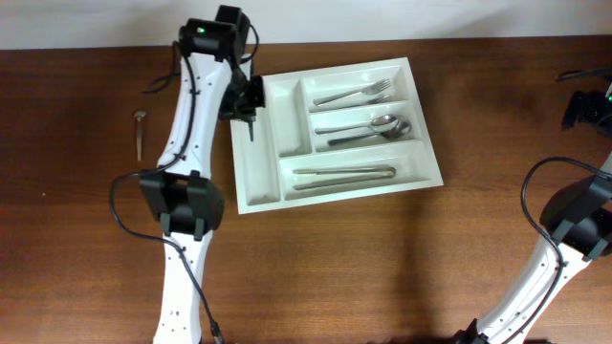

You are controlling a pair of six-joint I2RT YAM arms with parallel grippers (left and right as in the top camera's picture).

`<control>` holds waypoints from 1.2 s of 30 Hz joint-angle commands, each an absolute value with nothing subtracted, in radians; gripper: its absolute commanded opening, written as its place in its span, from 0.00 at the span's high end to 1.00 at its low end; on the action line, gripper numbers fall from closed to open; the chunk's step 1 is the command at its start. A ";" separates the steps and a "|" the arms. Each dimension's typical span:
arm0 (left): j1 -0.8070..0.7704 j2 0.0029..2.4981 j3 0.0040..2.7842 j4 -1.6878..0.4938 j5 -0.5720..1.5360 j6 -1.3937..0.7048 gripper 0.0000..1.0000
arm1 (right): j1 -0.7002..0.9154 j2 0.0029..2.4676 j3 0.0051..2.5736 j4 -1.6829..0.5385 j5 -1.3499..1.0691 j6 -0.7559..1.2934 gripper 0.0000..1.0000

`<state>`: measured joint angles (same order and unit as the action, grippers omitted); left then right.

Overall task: Pack container
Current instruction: 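Lift the spoon and carry it over the tray's left narrow compartment, then lower the spoon into the compartment and open the left gripper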

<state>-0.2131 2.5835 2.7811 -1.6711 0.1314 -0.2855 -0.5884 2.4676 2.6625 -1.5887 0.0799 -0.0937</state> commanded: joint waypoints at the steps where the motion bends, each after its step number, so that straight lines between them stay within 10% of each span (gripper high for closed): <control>1: -0.224 2.651 2.802 -1.666 0.146 -0.300 0.98 | -0.590 2.464 2.655 -1.588 0.075 -0.101 0.01; 36: -0.220 2.755 2.799 -1.597 0.142 -0.299 0.88 | -0.590 2.464 2.655 -1.588 0.075 -0.101 0.01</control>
<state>-0.2279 2.7430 2.7865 -1.5997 0.1352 -0.2890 -0.5884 2.4676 2.6625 -1.5890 0.0799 -0.0940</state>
